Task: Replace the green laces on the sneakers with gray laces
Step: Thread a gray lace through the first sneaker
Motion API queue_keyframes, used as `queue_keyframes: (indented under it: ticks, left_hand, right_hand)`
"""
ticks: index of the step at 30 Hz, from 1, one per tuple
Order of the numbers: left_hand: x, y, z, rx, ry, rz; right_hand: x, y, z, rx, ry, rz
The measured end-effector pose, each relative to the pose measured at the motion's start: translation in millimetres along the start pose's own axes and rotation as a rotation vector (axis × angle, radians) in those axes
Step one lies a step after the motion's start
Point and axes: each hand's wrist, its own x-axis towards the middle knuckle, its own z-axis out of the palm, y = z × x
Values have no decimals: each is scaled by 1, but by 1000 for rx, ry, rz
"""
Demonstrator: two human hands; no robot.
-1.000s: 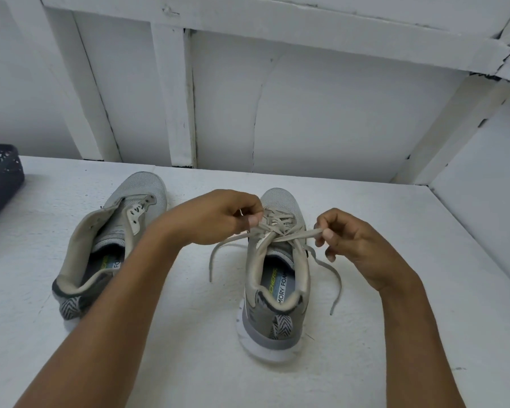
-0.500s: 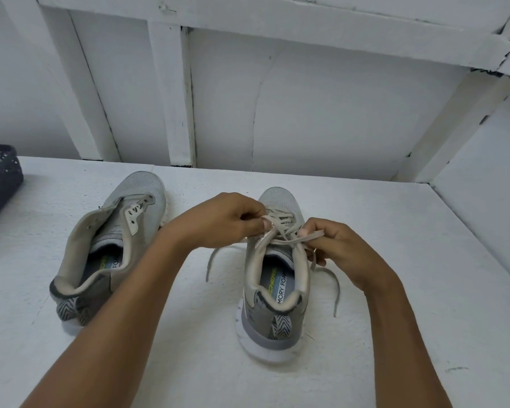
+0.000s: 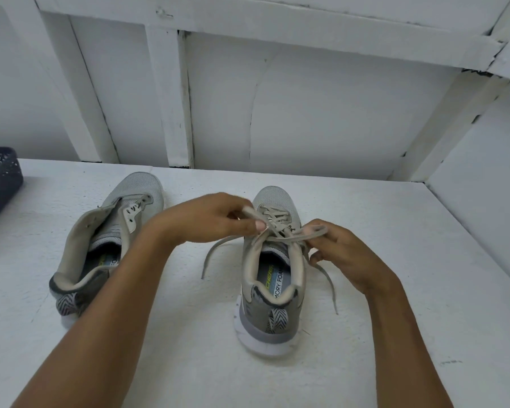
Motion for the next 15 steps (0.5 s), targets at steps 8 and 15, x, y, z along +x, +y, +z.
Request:
queue_keyframes:
  ticks: [8, 15]
  left_hand:
    - [-3, -7, -1, -296, 64, 113]
    - [-2, 2, -8, -1088, 217, 151]
  right_hand:
    - [-5, 3, -6, 139, 39, -82]
    - [-1, -5, -11, 833, 190, -114]
